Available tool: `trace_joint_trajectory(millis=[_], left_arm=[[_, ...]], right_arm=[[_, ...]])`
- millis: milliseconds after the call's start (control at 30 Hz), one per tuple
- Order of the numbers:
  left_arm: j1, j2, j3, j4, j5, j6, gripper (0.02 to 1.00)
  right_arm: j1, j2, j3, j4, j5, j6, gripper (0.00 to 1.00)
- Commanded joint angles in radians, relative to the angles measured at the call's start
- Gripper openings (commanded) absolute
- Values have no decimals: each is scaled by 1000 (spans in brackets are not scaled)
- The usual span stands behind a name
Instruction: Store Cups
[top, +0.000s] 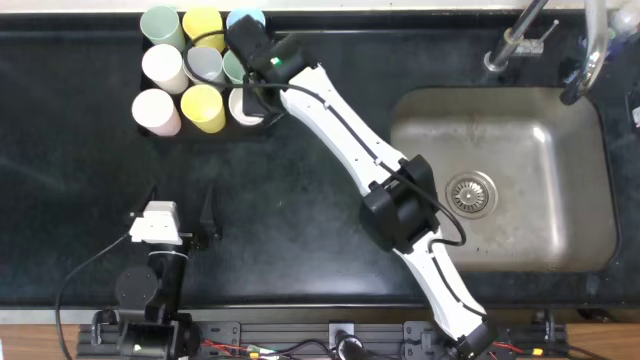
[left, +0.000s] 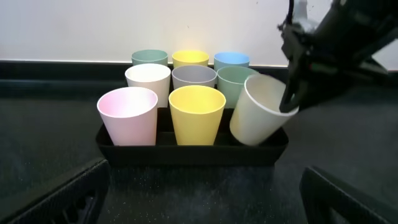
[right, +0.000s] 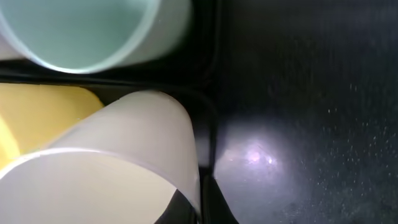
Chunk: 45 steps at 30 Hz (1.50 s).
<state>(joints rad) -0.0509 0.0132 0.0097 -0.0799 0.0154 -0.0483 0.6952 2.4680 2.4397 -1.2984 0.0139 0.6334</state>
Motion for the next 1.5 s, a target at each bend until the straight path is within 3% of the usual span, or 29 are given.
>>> trace_joint_trajectory(millis=[33, 800, 967, 1167, 1400, 1500], left_arm=[[-6, -10, -2, -4, 6, 16, 1000], [-6, -10, -2, -4, 6, 16, 998], [-6, -10, -2, -4, 6, 16, 1000], [-6, -10, -2, -4, 6, 16, 1000], [-6, -10, -2, -4, 6, 16, 998], [-6, -10, -2, -4, 6, 16, 1000]], right_arm=[[-3, 15, -44, 25, 46, 26, 47], [-2, 15, -64, 106, 10, 26, 93], [-2, 15, -64, 106, 10, 23, 213], [-6, 11, -64, 97, 5, 12, 261], [-22, -51, -61, 106, -3, -86, 373], [-22, -100, -61, 125, -3, -155, 467]])
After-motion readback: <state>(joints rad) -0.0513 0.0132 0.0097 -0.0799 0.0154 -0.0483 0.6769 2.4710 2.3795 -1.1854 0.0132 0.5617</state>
